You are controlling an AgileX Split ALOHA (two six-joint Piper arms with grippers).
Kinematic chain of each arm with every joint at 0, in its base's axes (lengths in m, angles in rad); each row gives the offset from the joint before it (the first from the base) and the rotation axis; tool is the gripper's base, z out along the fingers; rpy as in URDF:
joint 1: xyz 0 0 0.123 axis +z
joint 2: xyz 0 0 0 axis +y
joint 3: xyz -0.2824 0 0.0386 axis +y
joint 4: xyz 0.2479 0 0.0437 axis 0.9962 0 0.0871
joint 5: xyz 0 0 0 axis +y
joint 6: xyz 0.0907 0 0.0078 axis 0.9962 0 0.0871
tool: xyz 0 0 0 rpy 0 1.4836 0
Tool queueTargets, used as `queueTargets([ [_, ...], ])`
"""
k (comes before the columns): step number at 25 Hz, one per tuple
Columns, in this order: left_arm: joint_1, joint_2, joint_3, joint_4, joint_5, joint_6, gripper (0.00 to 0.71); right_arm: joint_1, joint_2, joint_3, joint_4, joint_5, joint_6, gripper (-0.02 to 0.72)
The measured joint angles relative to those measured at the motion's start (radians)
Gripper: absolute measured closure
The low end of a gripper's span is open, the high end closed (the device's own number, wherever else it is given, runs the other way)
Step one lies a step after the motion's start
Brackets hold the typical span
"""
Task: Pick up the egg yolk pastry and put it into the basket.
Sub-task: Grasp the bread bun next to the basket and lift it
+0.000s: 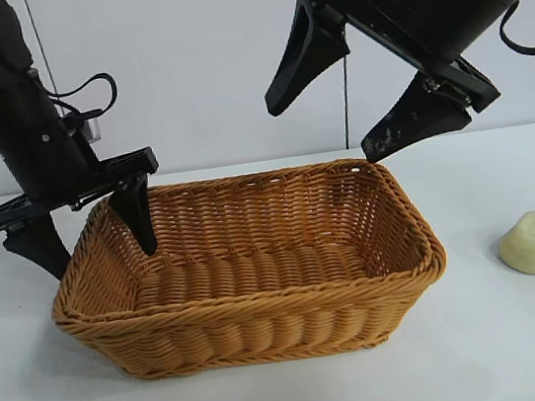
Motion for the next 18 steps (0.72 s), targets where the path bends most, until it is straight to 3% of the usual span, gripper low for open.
queueTargets([
  [6, 0.000, 0.000, -0.169, 0.104, 0.008, -0.003, 0.020, 0.000, 0.000, 0.000, 0.001, 0.000, 0.000, 0.062],
  [13, 0.009, 0.000, -0.193, 0.249, 0.013, -0.007, 0.020, 0.000, 0.000, 0.000, 0.001, 0.001, 0.000, 0.062],
  [18, 0.076, 0.000, -0.193, 0.262, 0.013, -0.007, 0.020, 0.000, 0.000, 0.000, 0.001, 0.001, 0.000, 0.062],
])
